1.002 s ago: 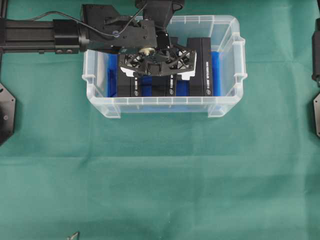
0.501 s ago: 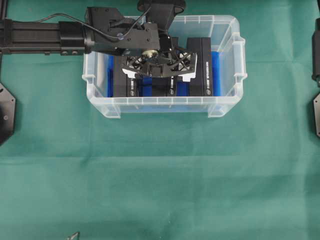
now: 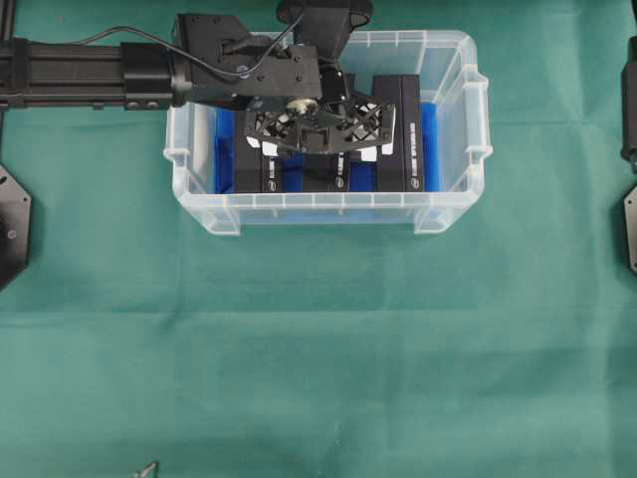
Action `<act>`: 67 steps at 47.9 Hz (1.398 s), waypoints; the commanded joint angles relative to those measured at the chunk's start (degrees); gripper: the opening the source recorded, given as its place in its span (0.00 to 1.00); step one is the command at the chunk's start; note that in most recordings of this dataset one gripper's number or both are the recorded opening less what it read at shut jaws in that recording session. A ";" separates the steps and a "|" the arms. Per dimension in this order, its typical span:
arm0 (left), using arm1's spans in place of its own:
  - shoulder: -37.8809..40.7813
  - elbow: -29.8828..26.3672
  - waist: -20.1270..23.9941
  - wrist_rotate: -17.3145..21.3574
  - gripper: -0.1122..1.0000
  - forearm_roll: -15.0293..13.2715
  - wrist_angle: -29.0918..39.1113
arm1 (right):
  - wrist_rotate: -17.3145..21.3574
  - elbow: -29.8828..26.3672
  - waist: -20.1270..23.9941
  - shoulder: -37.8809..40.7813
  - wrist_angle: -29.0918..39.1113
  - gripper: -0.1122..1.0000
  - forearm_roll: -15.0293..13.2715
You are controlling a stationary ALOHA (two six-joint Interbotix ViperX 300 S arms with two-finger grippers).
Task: Take the box out of the case with the left arm.
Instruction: 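Lower the left gripper around the middle box and close on it, then lift the middle box up out of the case with the left gripper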
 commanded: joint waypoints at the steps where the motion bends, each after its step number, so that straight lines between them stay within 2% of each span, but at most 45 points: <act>1: -1.41 -1.05 0.09 -0.26 0.66 0.00 -0.18 | 0.09 -0.62 -0.09 0.00 -0.26 0.12 0.09; 18: -3.43 -1.49 0.09 -0.18 0.66 -0.53 2.20 | 0.09 -0.44 -0.09 0.00 -1.58 0.12 0.00; 32: -7.47 -4.13 0.44 -0.53 0.66 -1.14 7.82 | 0.09 -0.35 -0.09 0.00 -1.93 0.12 0.00; 67: -9.23 -25.14 1.67 1.49 0.66 -1.32 27.42 | 0.09 -0.35 -0.09 0.26 -1.85 0.12 0.00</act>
